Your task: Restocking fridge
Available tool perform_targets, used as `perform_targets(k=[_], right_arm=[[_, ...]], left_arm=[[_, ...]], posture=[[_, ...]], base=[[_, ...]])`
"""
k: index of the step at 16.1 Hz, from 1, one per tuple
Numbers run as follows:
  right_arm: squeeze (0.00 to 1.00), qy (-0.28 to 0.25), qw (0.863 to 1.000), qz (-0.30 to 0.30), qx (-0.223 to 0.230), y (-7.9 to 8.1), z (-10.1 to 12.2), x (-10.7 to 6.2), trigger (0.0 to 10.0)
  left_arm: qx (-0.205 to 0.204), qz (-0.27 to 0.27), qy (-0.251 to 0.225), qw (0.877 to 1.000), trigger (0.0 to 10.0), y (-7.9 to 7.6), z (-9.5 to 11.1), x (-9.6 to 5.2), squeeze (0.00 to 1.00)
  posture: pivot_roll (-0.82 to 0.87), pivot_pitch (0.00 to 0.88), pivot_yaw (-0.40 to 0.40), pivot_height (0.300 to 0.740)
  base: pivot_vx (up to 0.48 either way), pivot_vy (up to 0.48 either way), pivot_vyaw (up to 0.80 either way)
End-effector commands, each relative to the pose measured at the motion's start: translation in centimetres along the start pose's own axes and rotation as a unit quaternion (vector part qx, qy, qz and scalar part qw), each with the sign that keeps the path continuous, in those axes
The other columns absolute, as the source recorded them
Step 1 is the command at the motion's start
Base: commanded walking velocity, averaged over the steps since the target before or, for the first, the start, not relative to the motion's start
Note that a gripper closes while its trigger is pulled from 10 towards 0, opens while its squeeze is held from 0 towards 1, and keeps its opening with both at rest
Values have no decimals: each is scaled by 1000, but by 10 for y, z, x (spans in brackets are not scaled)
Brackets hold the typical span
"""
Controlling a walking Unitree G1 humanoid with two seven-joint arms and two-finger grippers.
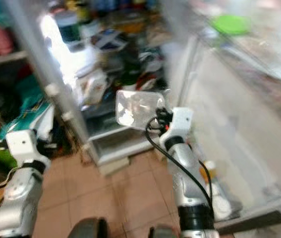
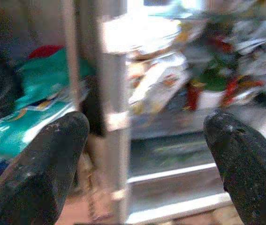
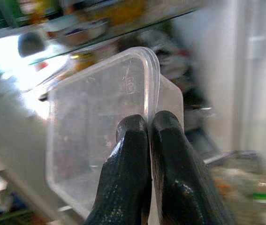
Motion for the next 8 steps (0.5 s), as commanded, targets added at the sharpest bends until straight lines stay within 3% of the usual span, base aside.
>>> perform_targets(k=[1, 8], right_arm=[[0, -8, 1000, -3, -3, -1, 5, 2, 10000], [0, 3, 1000, -2, 4, -3, 1, 1, 10000]], left_arm=[[8, 3, 5, 1000, 10000, 5, -3, -2, 0], [3, 5, 8, 1000, 10000, 5, -4, -1, 0]], posture=[[102, 104, 19, 740], [101, 105, 20, 740]], base=[[371, 0, 0], [357, 0, 0]])
Point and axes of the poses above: a point about 5 cm out from each wrist's last joint towards the gripper, its own x axis pointing out of the wrist towards the gripper, its own z axis along the axis of the wrist's last joint, y = z × x, the point moved 6 cm from there along x, pointing out of the wrist towards the gripper, and after that the axes turned 6 degrees about x, right-handed, at the moved point
